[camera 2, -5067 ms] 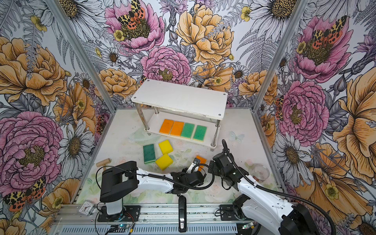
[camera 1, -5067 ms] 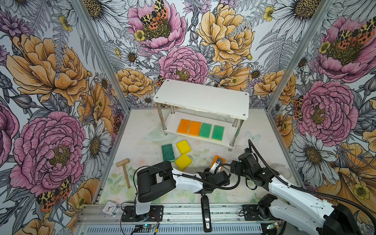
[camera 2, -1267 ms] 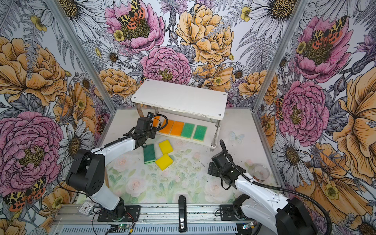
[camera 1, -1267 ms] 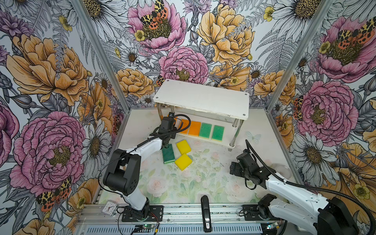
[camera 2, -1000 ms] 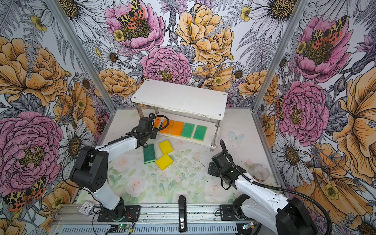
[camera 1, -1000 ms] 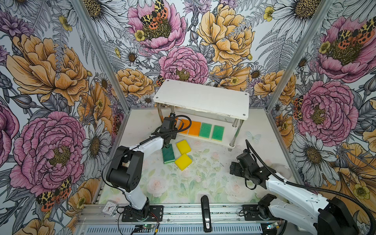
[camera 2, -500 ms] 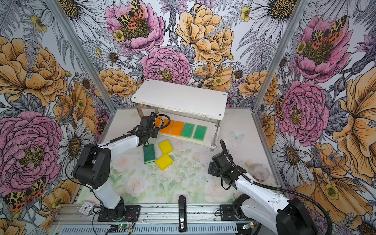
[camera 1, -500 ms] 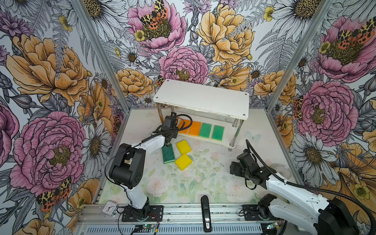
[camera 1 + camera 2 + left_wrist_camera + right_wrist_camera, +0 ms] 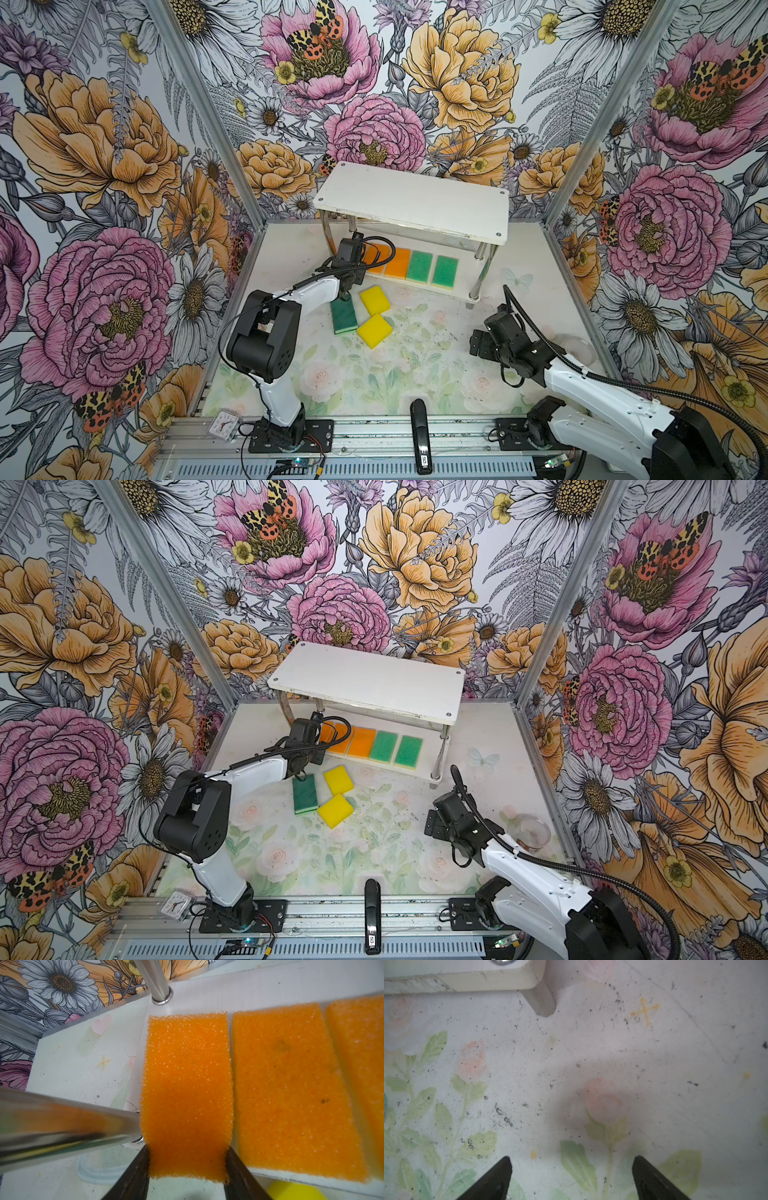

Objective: Place and organize the cleaning sponges onto the shelf
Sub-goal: 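Lower the orange sponge beside the orange sponges on the shelf and open the left gripper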

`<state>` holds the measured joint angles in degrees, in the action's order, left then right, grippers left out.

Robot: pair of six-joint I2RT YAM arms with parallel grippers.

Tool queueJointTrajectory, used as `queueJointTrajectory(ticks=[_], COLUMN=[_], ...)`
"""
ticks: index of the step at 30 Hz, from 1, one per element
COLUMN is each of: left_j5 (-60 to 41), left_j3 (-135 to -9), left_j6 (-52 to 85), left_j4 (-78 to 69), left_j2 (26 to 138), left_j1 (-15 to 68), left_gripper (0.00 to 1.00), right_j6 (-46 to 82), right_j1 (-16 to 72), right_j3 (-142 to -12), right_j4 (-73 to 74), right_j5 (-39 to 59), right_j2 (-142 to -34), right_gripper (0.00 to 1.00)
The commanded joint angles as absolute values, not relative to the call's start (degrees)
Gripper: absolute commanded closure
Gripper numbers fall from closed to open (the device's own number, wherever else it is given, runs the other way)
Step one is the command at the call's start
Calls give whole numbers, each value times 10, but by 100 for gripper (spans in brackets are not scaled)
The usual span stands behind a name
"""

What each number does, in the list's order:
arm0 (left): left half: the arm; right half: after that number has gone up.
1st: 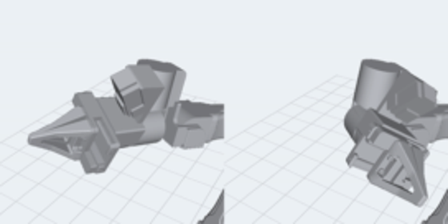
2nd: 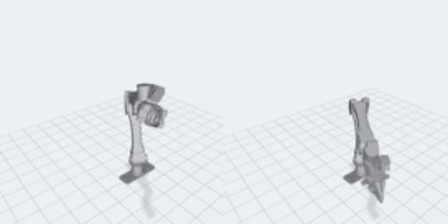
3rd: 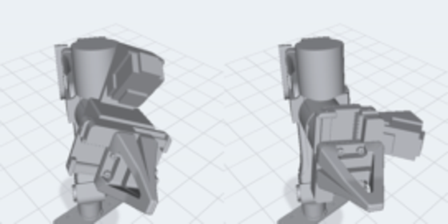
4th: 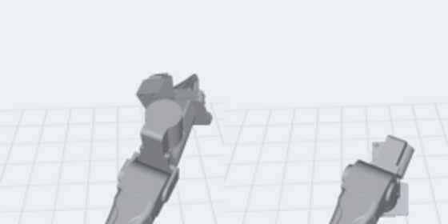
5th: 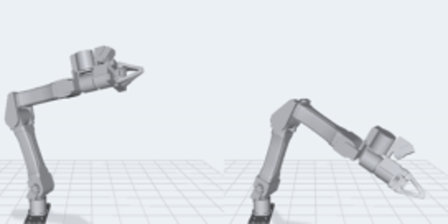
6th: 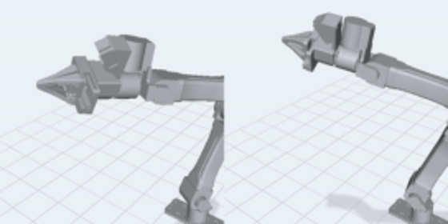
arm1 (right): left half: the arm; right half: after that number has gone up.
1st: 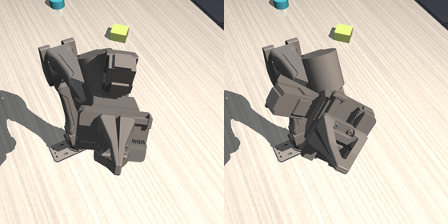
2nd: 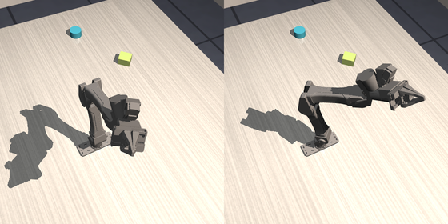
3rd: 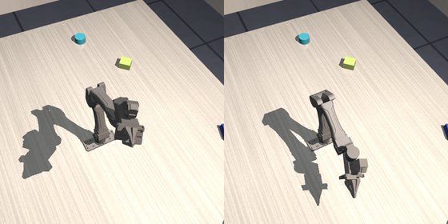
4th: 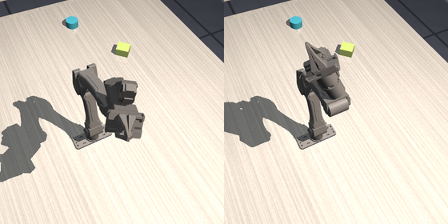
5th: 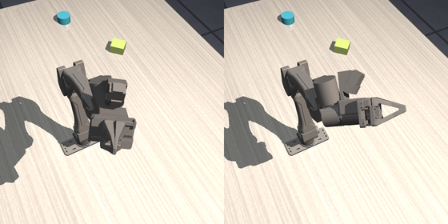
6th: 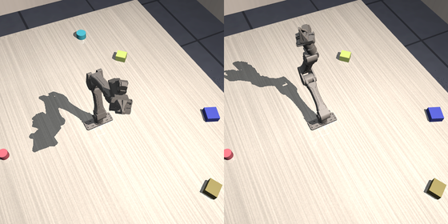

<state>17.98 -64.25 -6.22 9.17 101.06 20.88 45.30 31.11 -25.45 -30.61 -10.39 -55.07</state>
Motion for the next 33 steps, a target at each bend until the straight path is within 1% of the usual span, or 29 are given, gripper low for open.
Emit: queueJointTrajectory(ticks=[1,9,20,24,33], left_j5=[185,196,211,213,215], left_j3=[-660,-665,-664,-664,-663], left_j6=[-69,-72,-65,-65,-65], left_j4=[91,97,98,98,95], left_j2=[1019,1025,1021,1022,1020], left_j1=[213,216,215,214,213], left_gripper=[43,41,34,33,23], right_j6=[445,444,444,444,444], right_j1=[308,306,305,305,304], right_j3=[-257,-256,-254,-254,-255], right_j4=[-301,-301,-301,-301,-301], right_j5=[-105,-104,-102,-102,-101], right_j2=[-542,-542,-541,-540,-541], right_gripper=[7,7,7,7,7])
